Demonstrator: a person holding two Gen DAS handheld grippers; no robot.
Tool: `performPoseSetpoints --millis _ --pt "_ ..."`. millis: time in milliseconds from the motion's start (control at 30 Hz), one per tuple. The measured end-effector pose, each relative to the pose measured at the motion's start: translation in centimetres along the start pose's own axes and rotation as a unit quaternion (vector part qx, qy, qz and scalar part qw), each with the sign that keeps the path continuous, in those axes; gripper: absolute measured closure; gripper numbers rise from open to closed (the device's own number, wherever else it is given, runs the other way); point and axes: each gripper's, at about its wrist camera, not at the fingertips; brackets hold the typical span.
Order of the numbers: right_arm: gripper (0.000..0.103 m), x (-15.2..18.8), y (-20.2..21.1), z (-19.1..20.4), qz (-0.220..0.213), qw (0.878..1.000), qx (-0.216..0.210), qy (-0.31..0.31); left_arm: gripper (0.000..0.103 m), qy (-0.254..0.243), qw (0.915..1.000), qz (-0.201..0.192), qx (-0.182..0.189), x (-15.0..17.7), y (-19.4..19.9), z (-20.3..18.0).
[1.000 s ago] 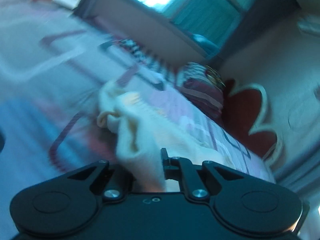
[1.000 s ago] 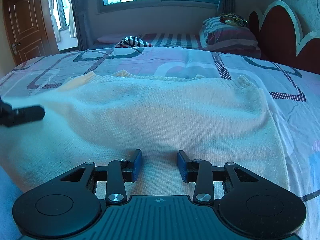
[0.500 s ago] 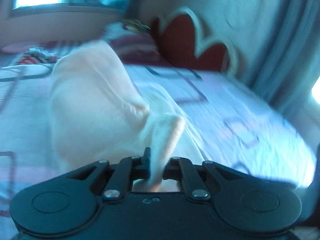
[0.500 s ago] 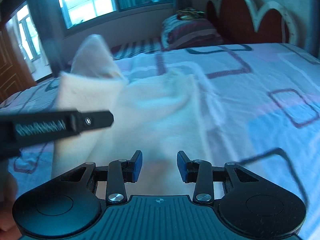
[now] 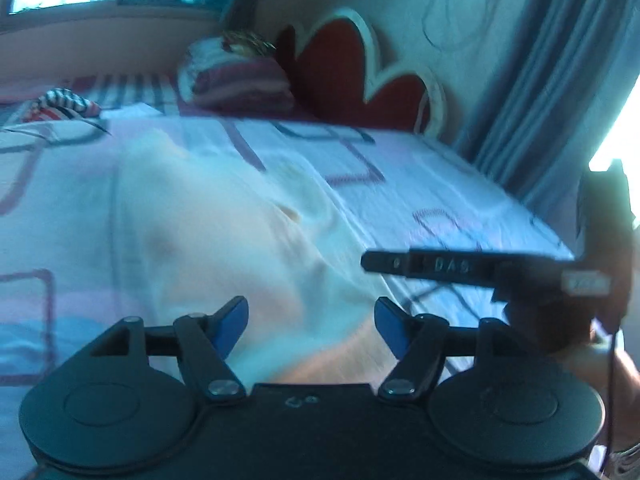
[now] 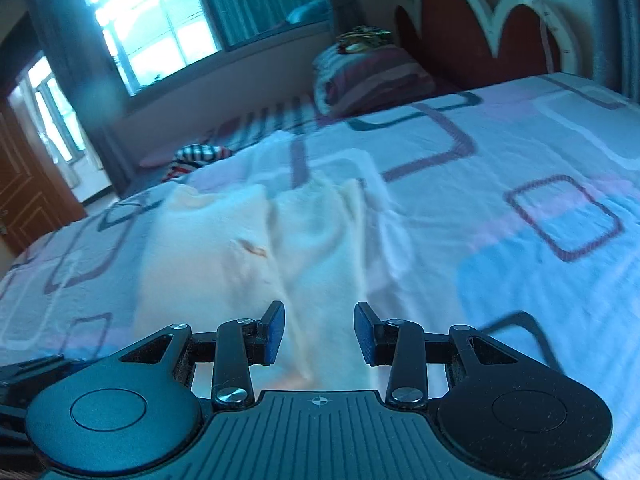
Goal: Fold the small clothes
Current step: 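Pinch the sweater side with the right tool and fold it inward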
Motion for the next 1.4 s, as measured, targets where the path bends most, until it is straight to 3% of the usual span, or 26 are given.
performPoseSetpoints --millis 233,333,433,533,567,600,733,933,1100,1300,1400 --pt "0.065 -2.6 -6.0 0.6 0.037 0.997 -0.068 -0.029 0.038 0.128 0.9869 -0.031 -0.093 -3.6 -1.9 7.1" --pt "0.064 -3.5 -8.3 -0.2 0.057 0.993 -0.096 -0.046 0.039 0.15 0.9835 -0.023 -0.1 -4.1 -3.3 8.5" --pt "0.049 -3.7 -9.9 -0.7 0.075 0.989 -0.12 -0.052 0.04 0.16 0.9815 -0.013 -0.104 -4.1 -4.6 9.3" --pt "0.049 -3.7 -10.4 -1.0 0.081 0.985 -0.142 -0.049 0.039 0.162 0.9811 -0.004 -0.105 -3.8 -5.4 9.7" --pt "0.055 -3.7 -10.3 -1.0 0.081 0.985 -0.146 -0.05 0.038 0.163 0.981 -0.003 -0.106 -3.7 -5.6 9.7" --pt "0.072 -3.7 -10.3 -1.0 0.083 0.983 -0.154 -0.053 0.038 0.163 0.9809 -0.003 -0.106 -3.8 -5.7 9.8" --pt "0.09 -3.6 -10.5 -1.0 0.098 0.978 -0.173 -0.065 0.035 0.158 0.9811 -0.002 -0.112 -3.8 -5.7 9.8" --pt "0.095 -4.3 -8.1 -0.4 0.053 0.985 -0.156 -0.05 0.036 0.147 0.983 -0.01 -0.109 -4.2 -5.5 9.1" --pt "0.095 -4.6 -4.8 -0.9 0.026 0.989 -0.138 -0.042 0.037 0.132 0.9879 -0.014 -0.08 -4.4 -5.5 7.6" --pt "0.095 -3.0 -1.3 -2.4 0.02 0.993 -0.098 -0.058 0.037 0.117 0.9918 0.012 -0.051 -3.7 -5.7 5.7" --pt "0.095 -2.2 -1.7 -4.0 0.032 0.995 -0.055 -0.073 0.037 0.106 0.9923 0.034 -0.054 -2.8 -6.2 5.2"
Point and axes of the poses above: each gripper's, at about its wrist camera, not at the fingertips, and y roughly against the way its jaws point, z to its left, x to its underside, and after that the axes turned 2 degrees about y, right-handed
